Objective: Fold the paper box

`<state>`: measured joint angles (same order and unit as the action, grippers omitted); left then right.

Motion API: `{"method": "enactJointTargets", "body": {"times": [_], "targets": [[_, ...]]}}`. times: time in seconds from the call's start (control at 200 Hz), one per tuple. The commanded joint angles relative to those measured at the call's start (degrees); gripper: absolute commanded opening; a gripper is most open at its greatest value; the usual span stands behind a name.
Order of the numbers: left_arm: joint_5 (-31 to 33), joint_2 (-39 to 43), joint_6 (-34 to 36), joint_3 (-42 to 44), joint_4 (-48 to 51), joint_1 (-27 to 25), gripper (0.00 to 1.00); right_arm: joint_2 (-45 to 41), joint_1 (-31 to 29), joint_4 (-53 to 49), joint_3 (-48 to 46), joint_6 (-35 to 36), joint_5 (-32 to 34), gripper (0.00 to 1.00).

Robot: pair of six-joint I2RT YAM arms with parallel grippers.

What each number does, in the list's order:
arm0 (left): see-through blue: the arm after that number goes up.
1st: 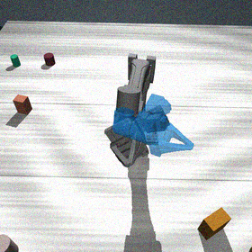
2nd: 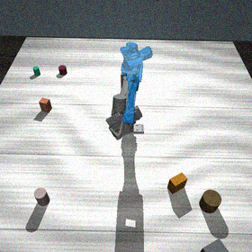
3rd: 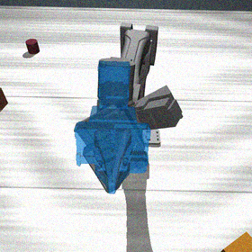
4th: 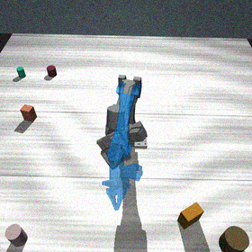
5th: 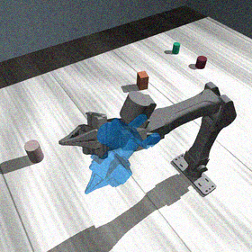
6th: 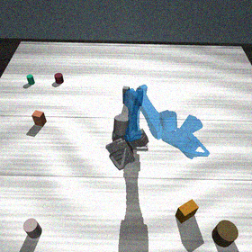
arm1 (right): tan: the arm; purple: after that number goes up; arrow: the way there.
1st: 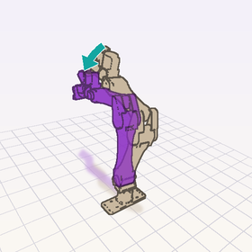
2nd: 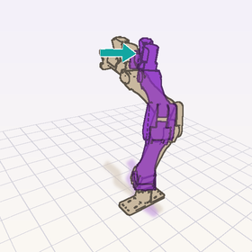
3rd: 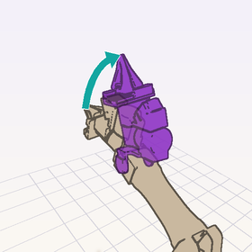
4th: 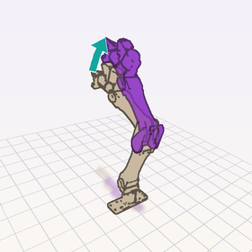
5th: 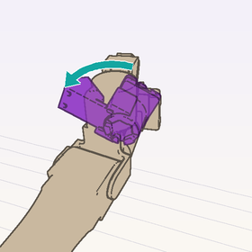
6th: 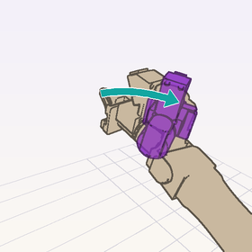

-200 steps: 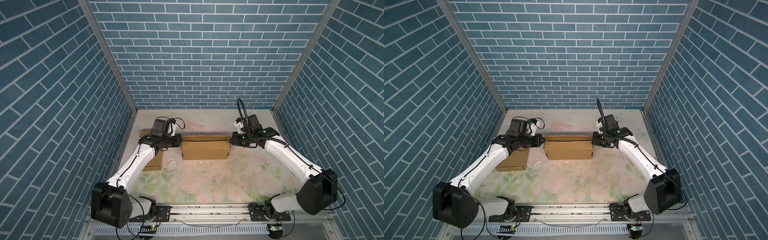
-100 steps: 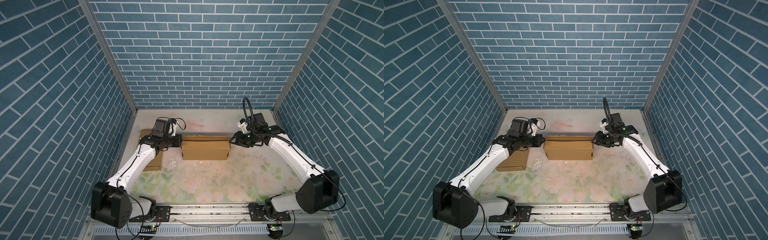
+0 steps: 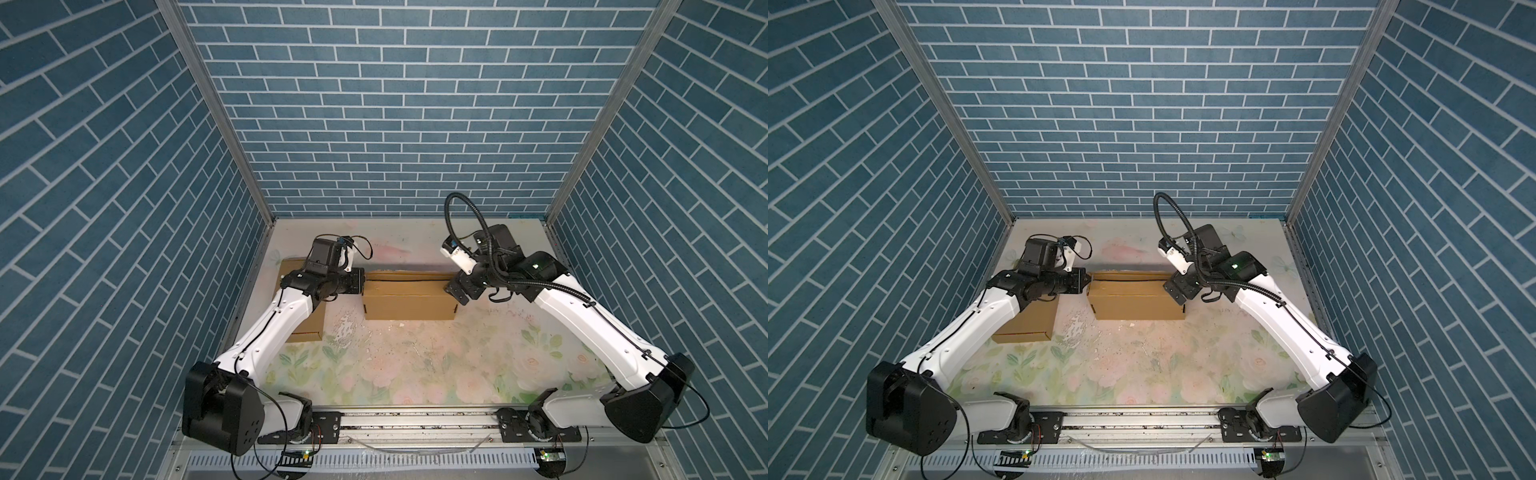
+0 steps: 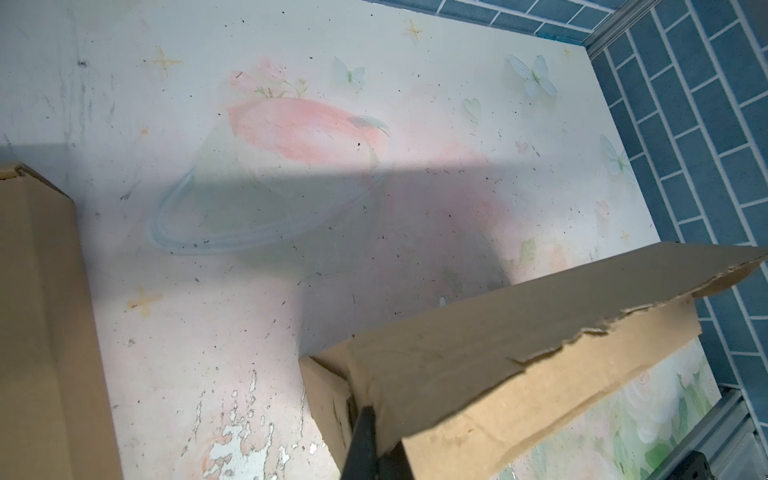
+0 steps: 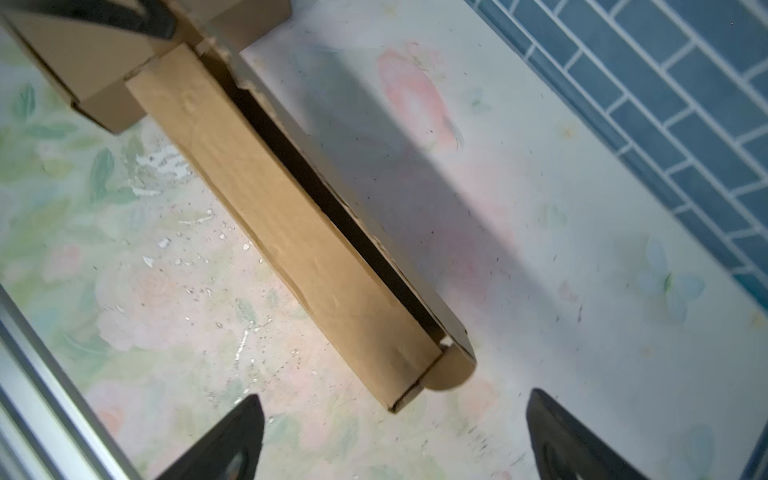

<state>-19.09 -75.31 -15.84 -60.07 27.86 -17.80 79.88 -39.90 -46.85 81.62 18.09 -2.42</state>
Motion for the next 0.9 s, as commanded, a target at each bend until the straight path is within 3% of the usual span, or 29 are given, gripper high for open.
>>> {"method": "enactJointTargets", "body": {"times": [0.0,0.155,0.52,0.895], "targets": [[-0.29,-2.51,0.36,3.19,8.49,-1.36,0.0,4.43,-3.13,1.47,3.54,14.89,3.54,0.99],[-0.23,-2.62,0.37,3.21,8.66,-1.53,0.0,9.13,-4.9,0.76,5.82,20.14,0.93,0.99],[-0.16,-2.96,0.87,3.12,8.73,-1.97,0.0,19.37,-4.85,-3.96,14.29,24.48,-2.24,0.99],[-0.22,-2.96,1.29,3.21,8.61,-2.06,0.0,23.55,-4.96,-3.49,15.68,23.06,-4.75,0.95]]}}
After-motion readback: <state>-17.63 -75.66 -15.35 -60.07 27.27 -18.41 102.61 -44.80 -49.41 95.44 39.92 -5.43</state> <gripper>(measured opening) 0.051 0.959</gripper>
